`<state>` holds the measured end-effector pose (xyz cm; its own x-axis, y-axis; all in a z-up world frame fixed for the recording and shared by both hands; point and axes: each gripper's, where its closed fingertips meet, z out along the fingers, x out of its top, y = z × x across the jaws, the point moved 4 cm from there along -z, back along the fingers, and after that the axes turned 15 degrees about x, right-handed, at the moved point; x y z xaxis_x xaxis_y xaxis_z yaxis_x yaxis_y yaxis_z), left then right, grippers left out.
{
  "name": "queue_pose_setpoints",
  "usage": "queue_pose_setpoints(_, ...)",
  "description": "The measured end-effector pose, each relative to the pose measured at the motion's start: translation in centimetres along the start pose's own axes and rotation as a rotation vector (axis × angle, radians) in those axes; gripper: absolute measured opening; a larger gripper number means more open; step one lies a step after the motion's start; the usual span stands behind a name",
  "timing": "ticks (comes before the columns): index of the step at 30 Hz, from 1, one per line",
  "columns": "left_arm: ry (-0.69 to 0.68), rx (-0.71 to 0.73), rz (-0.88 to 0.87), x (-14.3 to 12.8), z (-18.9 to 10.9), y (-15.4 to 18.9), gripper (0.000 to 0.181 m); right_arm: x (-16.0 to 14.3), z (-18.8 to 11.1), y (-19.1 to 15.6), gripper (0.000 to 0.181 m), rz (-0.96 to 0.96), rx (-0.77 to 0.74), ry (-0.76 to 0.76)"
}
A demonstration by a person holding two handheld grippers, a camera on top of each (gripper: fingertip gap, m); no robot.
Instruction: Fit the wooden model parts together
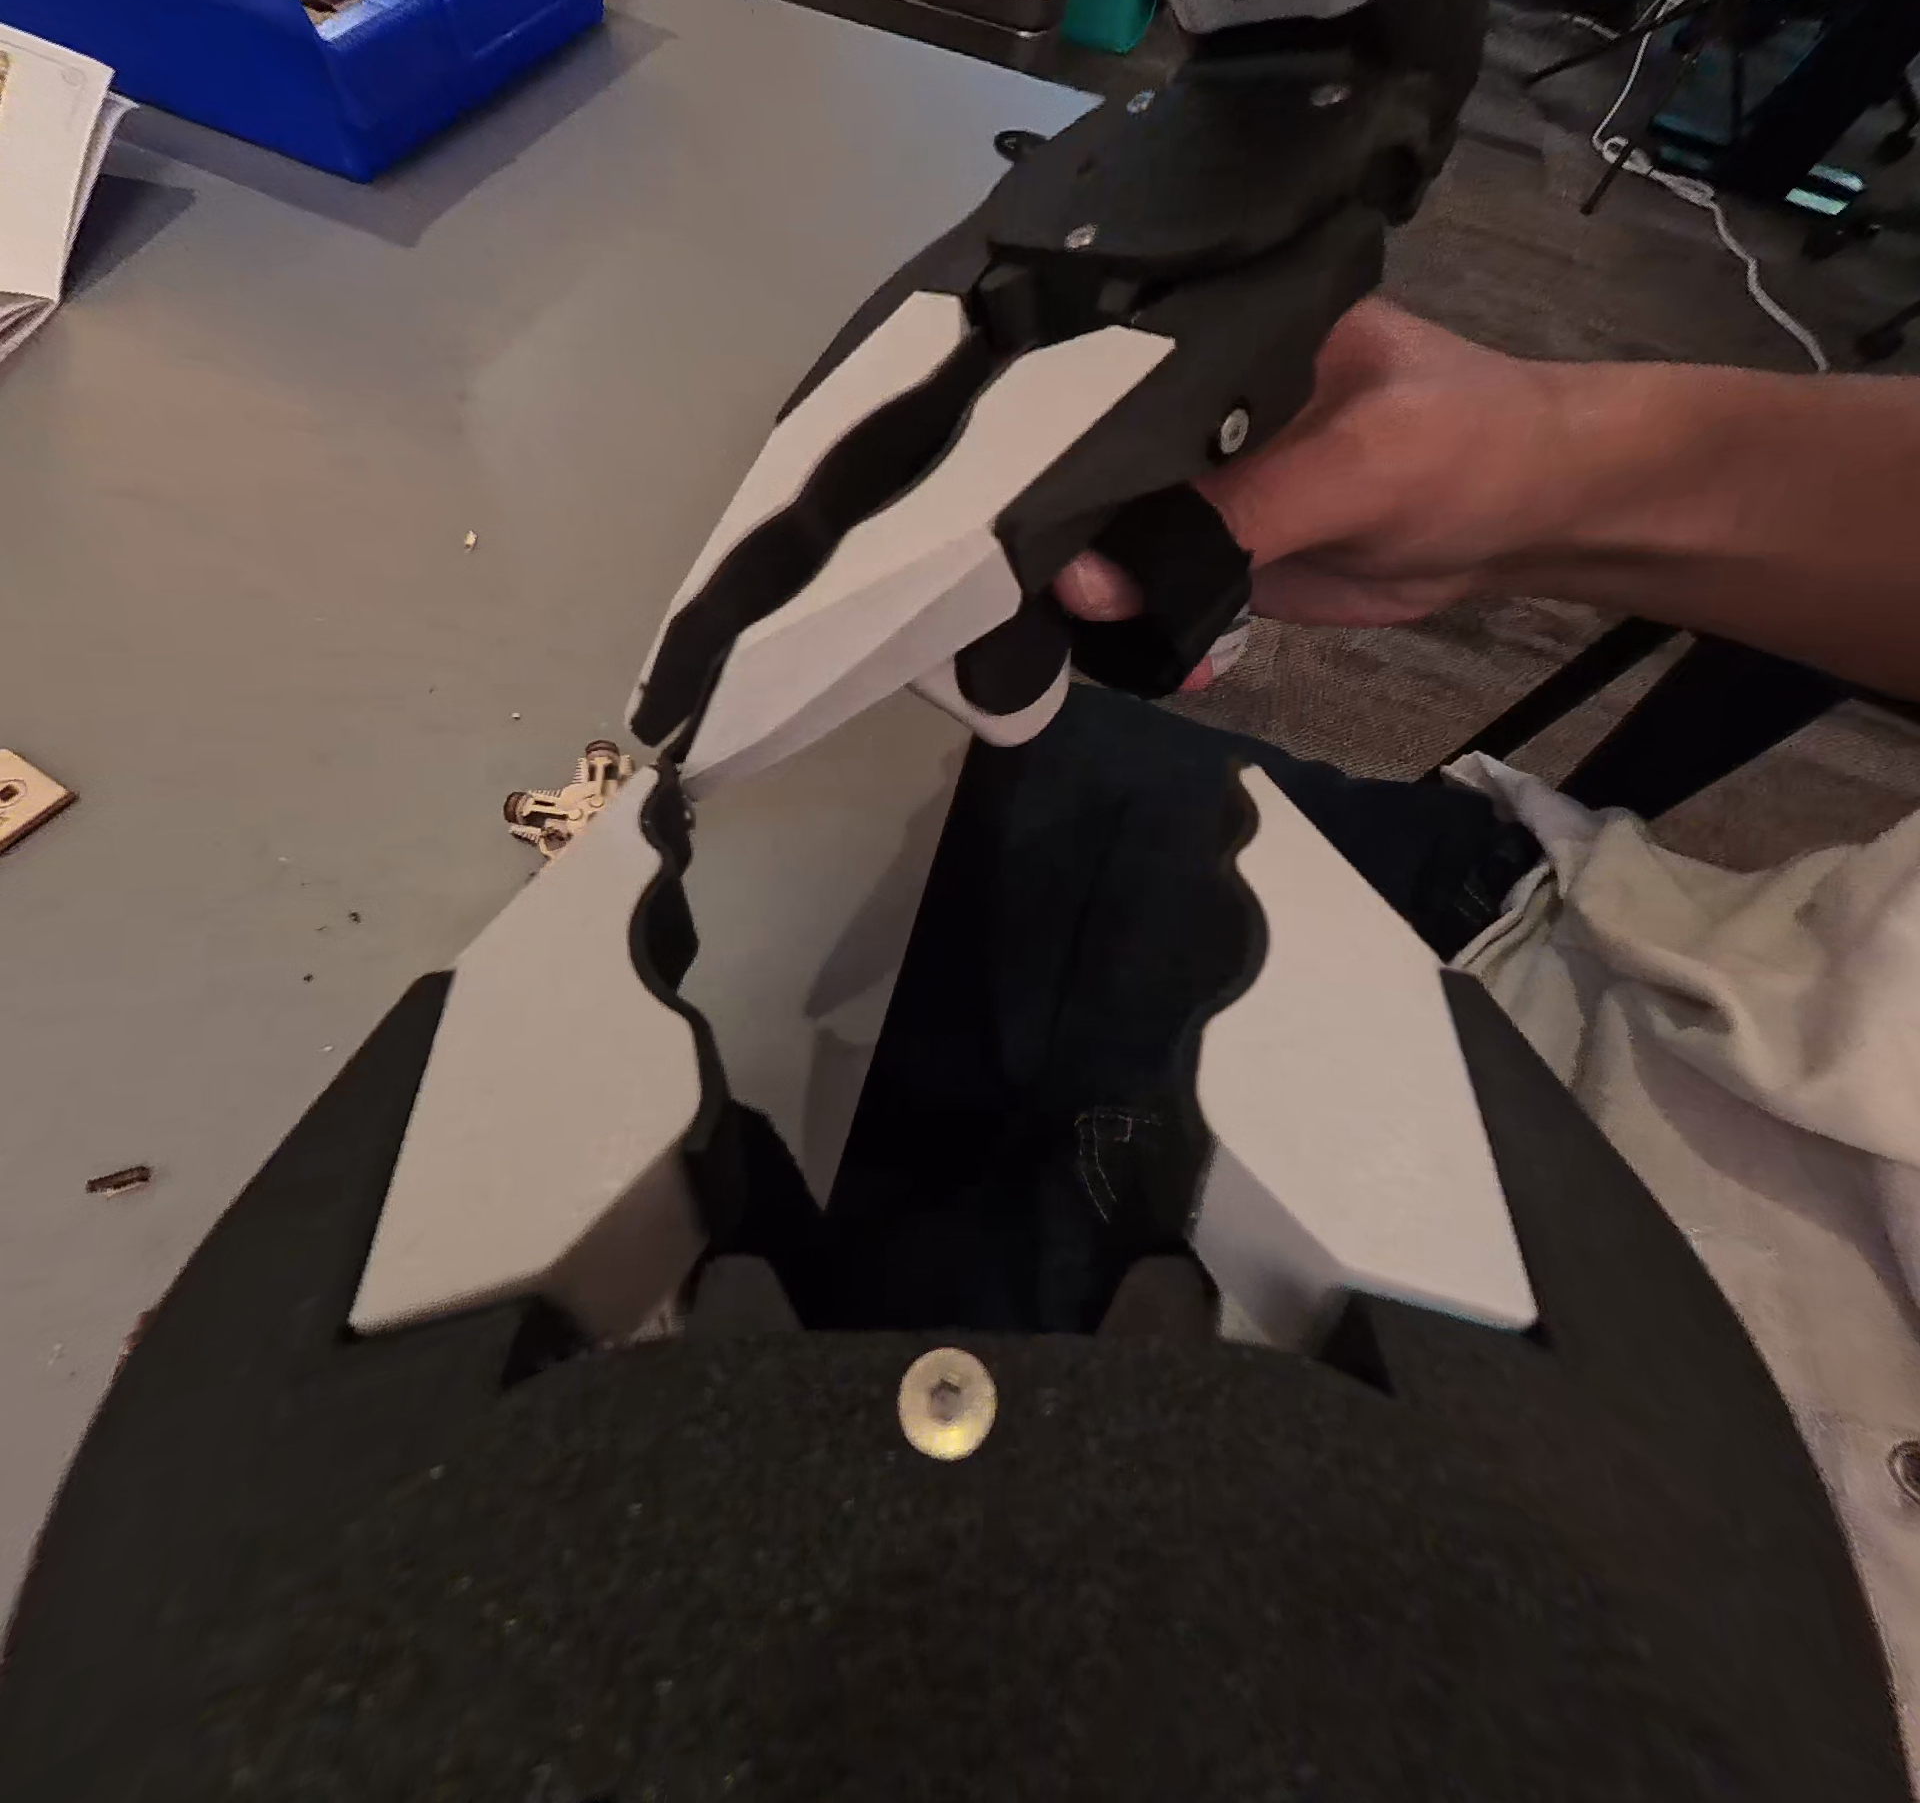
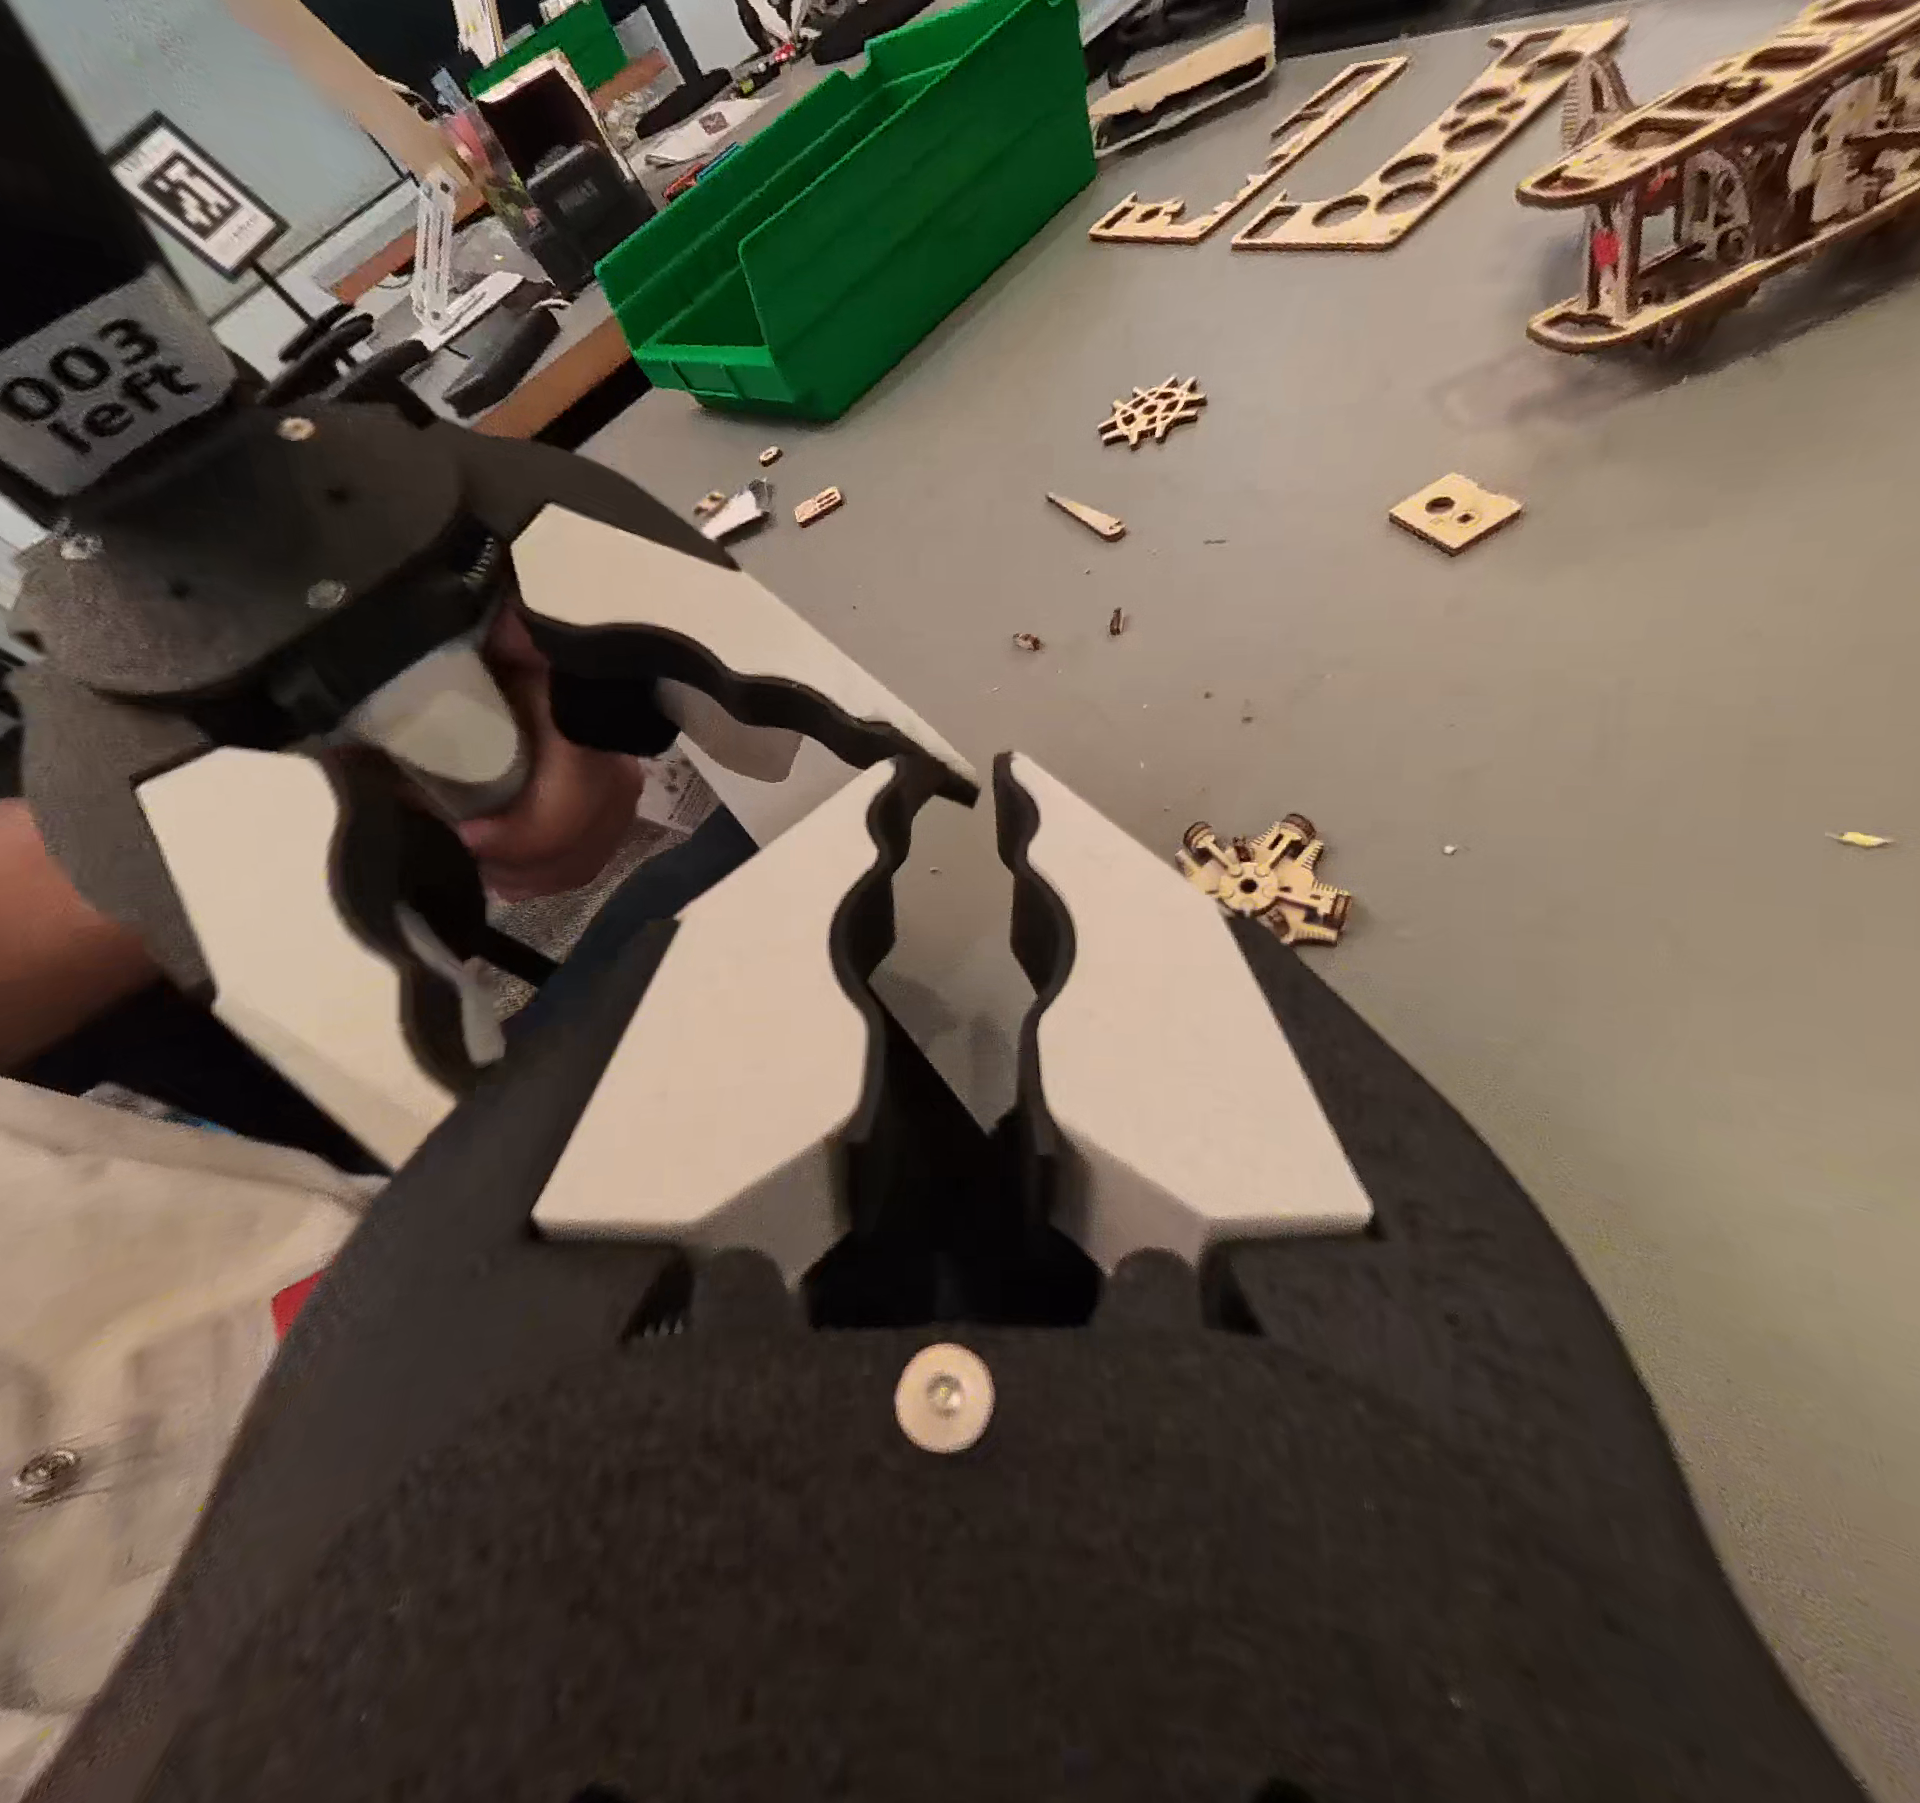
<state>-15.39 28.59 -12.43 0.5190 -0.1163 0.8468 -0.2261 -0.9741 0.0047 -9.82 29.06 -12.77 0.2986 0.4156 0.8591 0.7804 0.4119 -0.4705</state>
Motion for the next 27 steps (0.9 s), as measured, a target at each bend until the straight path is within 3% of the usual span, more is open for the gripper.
queue_pose_setpoints(4, -0.039, 0.045, 0.053, -0.4, 0.9, 1.0, 0.121, -0.1, 0.1, 0.0, 0.004, -0.046, -0.058, -0.018)
queue_pose_setpoints(12, -0.016, 0.04, 0.041, 0.2, 0.7, 1.5, 0.121, 0.1, -0.4, -0.4, 0.003, -0.044, -0.027, 0.015)
queue_pose_setpoints(15, 0.008, 0.066, 0.018, 0.5, 0.5, 0.8, 0.103, 0.3, -0.4, -0.6, 0.003, -0.052, -0.035, 0.018)
queue_pose_setpoints(18, 0.06, 0.071, -0.096, 1.2, -0.5, -0.5, 0.051, 0.8, -0.9, 0.0, 0.0, -0.087, -0.119, 0.031)
queue_pose_setpoints(22, 0.171, 0.024, -0.245, 2.7, -1.8, -0.4, 0.05, 0.6, -1.6, 1.3, 0.0, -0.053, -0.175, 0.033)
queue_pose_setpoints(27, 0.128, 0.027, -0.216, 2.1, -1.2, -0.1, 0.05, 2.0, -3.3, 1.7, 0.0, -0.149, -0.293, 0.105)
